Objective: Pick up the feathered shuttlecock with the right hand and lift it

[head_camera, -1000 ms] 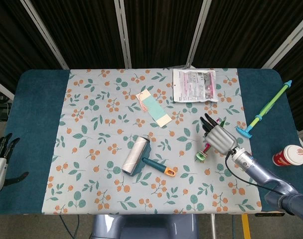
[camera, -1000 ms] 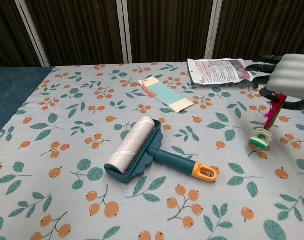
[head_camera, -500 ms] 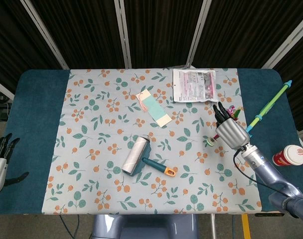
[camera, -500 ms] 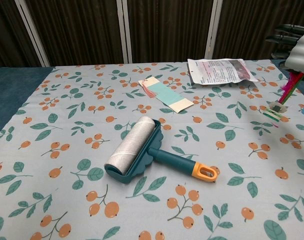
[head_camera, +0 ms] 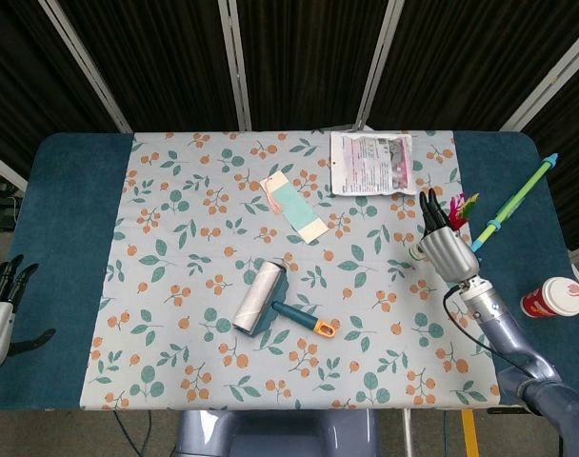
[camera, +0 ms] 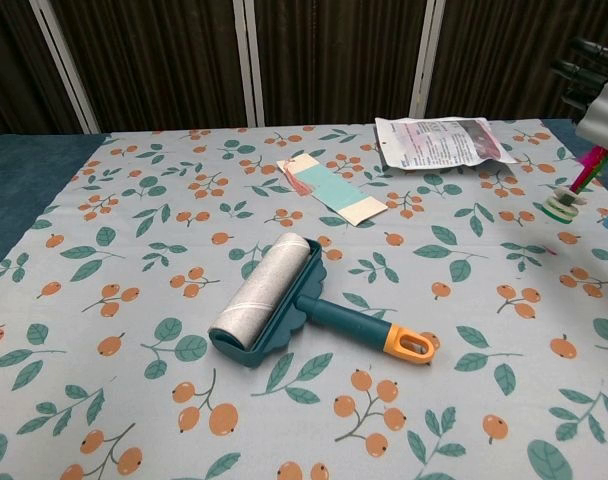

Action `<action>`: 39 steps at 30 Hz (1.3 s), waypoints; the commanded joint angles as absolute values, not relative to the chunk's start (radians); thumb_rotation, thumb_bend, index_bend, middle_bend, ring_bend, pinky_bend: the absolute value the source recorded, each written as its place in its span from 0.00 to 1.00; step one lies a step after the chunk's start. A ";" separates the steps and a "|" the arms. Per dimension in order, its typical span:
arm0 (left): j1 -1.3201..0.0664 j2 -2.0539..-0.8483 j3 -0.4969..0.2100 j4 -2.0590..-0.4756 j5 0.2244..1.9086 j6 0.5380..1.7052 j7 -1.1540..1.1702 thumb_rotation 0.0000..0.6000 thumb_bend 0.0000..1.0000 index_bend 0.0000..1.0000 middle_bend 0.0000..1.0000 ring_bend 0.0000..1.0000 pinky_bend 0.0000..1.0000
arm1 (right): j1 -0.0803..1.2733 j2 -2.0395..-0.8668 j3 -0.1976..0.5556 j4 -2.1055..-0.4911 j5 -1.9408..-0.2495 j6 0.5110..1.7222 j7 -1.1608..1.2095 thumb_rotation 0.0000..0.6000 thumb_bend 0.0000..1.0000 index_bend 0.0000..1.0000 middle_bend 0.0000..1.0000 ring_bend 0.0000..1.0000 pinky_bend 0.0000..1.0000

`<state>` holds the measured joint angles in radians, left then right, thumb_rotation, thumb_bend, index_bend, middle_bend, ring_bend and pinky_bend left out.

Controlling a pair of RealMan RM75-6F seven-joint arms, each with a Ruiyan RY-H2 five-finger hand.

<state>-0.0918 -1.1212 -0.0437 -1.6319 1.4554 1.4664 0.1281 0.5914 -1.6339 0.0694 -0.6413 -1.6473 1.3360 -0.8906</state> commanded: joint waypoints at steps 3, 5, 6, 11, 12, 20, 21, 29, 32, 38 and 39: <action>-0.092 -1.121 -0.043 -1.631 1.456 1.466 0.127 0.92 0.14 0.10 0.00 0.00 0.00 | 0.574 -1.675 0.059 -0.597 -1.637 1.321 -0.956 1.00 0.40 0.64 0.26 0.03 0.00; -0.092 -1.121 -0.043 -1.632 1.456 1.466 0.127 0.92 0.14 0.10 0.00 0.00 0.00 | 0.570 -1.689 0.054 -0.577 -1.635 1.313 -0.987 1.00 0.40 0.64 0.26 0.03 0.00; -0.092 -1.121 -0.043 -1.632 1.456 1.466 0.127 0.93 0.14 0.10 0.00 0.00 0.00 | 0.568 -1.697 0.052 -0.565 -1.632 1.304 -1.009 1.00 0.40 0.64 0.26 0.03 0.00; -0.092 -1.121 -0.043 -1.632 1.456 1.466 0.128 0.93 0.14 0.10 0.00 0.00 0.00 | 0.564 -1.728 0.053 -0.535 -1.613 1.272 -1.084 1.00 0.40 0.64 0.26 0.03 0.00; -0.092 -1.120 -0.043 -1.632 1.456 1.465 0.127 0.92 0.14 0.10 0.00 0.00 0.00 | 0.564 -1.732 0.054 -0.534 -1.610 1.270 -1.089 1.00 0.39 0.64 0.26 0.03 0.00; -0.093 -1.120 -0.043 -1.632 1.456 1.464 0.126 0.93 0.14 0.10 0.00 0.00 0.00 | 0.564 -1.737 0.037 -0.535 -1.617 1.265 -1.106 1.00 0.39 0.64 0.26 0.03 0.00; -0.093 -1.120 -0.043 -1.631 1.456 1.464 0.126 0.92 0.14 0.10 0.00 0.00 0.00 | 0.564 -1.736 0.033 -0.536 -1.620 1.264 -1.107 1.00 0.39 0.64 0.26 0.03 0.00; -0.092 -1.120 -0.043 -1.632 1.456 1.465 0.127 0.92 0.14 0.10 0.00 0.00 0.00 | 0.565 -1.720 0.020 -0.572 -1.631 1.270 -1.108 1.00 0.31 0.47 0.21 0.01 0.00; -0.092 -1.120 -0.043 -1.632 1.455 1.465 0.127 0.92 0.14 0.10 0.00 0.00 0.00 | 0.565 -1.706 0.008 -0.601 -1.642 1.270 -1.115 1.00 0.26 0.39 0.19 0.00 0.00; -0.092 -1.120 -0.043 -1.633 1.455 1.465 0.126 0.92 0.14 0.10 0.00 0.00 0.00 | 0.561 -1.690 0.012 -0.653 -1.638 1.275 -1.130 1.00 0.23 0.22 0.12 0.00 0.00; -0.092 -1.120 -0.043 -1.633 1.456 1.465 0.126 0.92 0.14 0.10 0.00 0.00 0.00 | 0.560 -1.686 0.014 -0.664 -1.636 1.276 -1.136 1.00 0.23 0.20 0.11 0.00 0.00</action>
<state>-0.0922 -1.1196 -0.0430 -1.6325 1.4557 1.4648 0.1263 0.5614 -1.6926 0.0114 -0.6516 -1.6382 1.2737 -1.1278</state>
